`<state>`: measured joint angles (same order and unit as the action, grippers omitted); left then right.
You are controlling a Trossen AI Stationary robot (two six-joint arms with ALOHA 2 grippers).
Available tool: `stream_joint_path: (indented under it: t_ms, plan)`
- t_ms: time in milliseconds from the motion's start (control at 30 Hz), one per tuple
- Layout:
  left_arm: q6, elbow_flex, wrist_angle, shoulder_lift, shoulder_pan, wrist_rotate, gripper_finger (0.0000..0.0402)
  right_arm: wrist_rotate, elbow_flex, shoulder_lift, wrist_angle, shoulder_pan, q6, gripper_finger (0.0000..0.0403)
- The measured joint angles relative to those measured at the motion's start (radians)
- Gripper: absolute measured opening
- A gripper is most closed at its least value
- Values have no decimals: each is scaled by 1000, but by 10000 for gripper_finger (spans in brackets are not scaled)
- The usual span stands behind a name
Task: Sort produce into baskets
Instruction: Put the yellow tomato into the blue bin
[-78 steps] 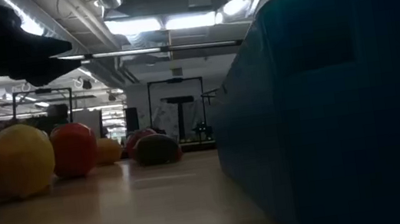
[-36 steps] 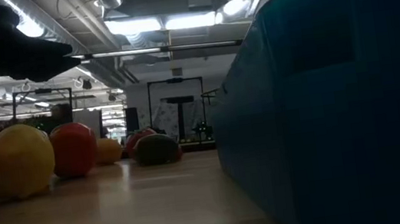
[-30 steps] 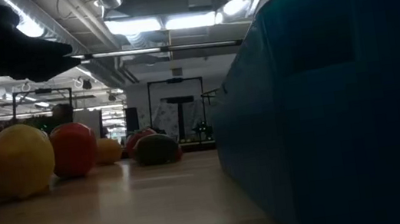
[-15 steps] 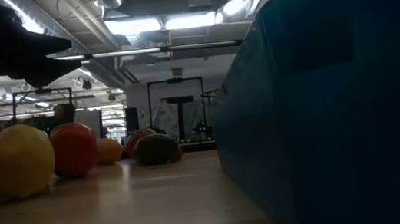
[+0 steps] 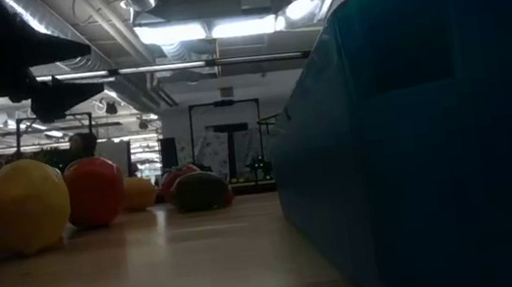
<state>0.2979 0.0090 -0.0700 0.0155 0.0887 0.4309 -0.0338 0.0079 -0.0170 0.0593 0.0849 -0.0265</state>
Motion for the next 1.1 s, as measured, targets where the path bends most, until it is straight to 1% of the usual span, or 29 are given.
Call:
stream_joint_path:
  t_ms: [100, 233, 400, 467, 567, 633, 700, 933, 1100]
  plan:
    - [59, 0, 0, 0, 0, 0, 400, 0, 0, 0, 0, 0, 1, 1]
    - [99, 0, 0, 0, 0, 1, 400, 0, 0, 0, 0, 0, 1, 1]
    - [124, 0, -3, 0, 0, 47, 400, 0, 0, 0, 0, 0, -4, 1]
    - [118, 0, -29, 3, 0, 62, 400, -7, 0, 0, 0, 0, -28, 1]
    - [68, 0, -109, 29, 0, 73, 400, -66, 0, 0, 0, 0, -133, 10]
    - [21, 0, -164, 59, 0, 79, 400, -110, 0, 0, 0, 0, -214, 28]
    - [-3, 8, -189, 99, 0, 92, 400, -142, 0, 0, 0, 0, -259, 55]
    - [2, 84, -203, 300, 0, 98, 400, -187, 0, 0, 3, 0, -263, 169]
    - [-38, 180, -201, 477, 0, 97, 400, -200, 0, 0, 3, 0, -264, 227]
